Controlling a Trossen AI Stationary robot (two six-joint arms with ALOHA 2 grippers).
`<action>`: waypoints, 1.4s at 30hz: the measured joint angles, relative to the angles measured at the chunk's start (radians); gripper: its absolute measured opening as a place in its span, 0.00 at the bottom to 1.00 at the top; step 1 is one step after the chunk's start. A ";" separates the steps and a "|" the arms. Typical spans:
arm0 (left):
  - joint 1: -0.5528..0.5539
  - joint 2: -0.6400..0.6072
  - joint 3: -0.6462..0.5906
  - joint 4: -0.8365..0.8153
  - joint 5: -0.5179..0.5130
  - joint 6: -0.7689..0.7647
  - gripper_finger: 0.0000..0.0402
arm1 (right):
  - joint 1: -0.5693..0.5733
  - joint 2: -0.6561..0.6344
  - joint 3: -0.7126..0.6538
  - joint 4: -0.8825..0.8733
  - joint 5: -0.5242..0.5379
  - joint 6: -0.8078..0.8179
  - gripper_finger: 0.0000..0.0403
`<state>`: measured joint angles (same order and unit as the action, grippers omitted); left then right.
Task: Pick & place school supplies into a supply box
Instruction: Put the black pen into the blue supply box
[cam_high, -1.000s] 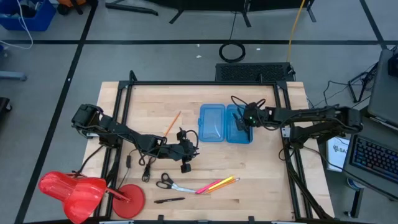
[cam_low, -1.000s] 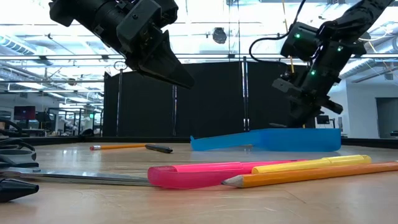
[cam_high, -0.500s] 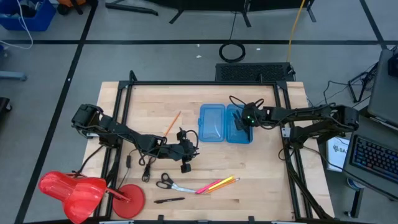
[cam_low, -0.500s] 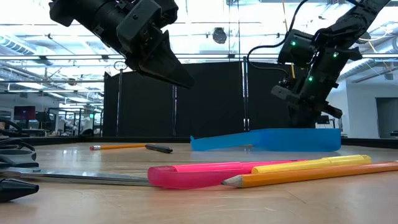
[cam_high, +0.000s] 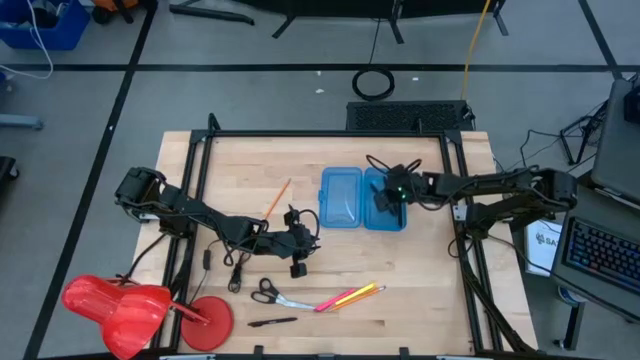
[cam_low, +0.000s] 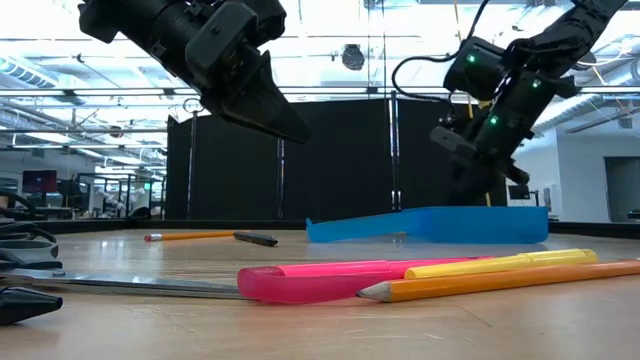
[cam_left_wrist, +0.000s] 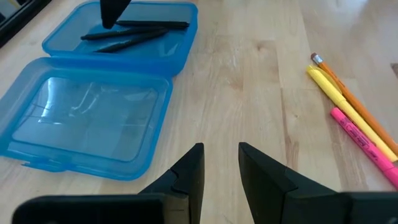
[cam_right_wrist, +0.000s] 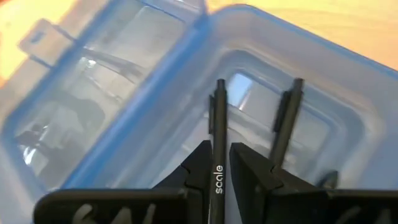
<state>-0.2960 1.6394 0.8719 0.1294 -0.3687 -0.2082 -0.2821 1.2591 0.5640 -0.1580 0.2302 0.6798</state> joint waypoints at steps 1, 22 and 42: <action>0.000 0.000 0.000 -0.001 0.000 0.004 0.26 | 0.008 0.000 0.000 0.015 0.001 -0.015 0.11; -0.035 0.000 0.000 0.024 0.000 0.030 0.26 | 0.214 0.000 0.001 0.571 -0.125 -0.185 0.11; -0.074 0.001 -0.002 0.170 0.073 0.207 0.26 | 0.232 0.324 0.159 0.628 -0.156 -0.226 0.11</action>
<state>-0.3699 1.6405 0.8701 0.2993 -0.2952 -0.0017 -0.0505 1.5828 0.7235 0.4702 0.0744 0.4539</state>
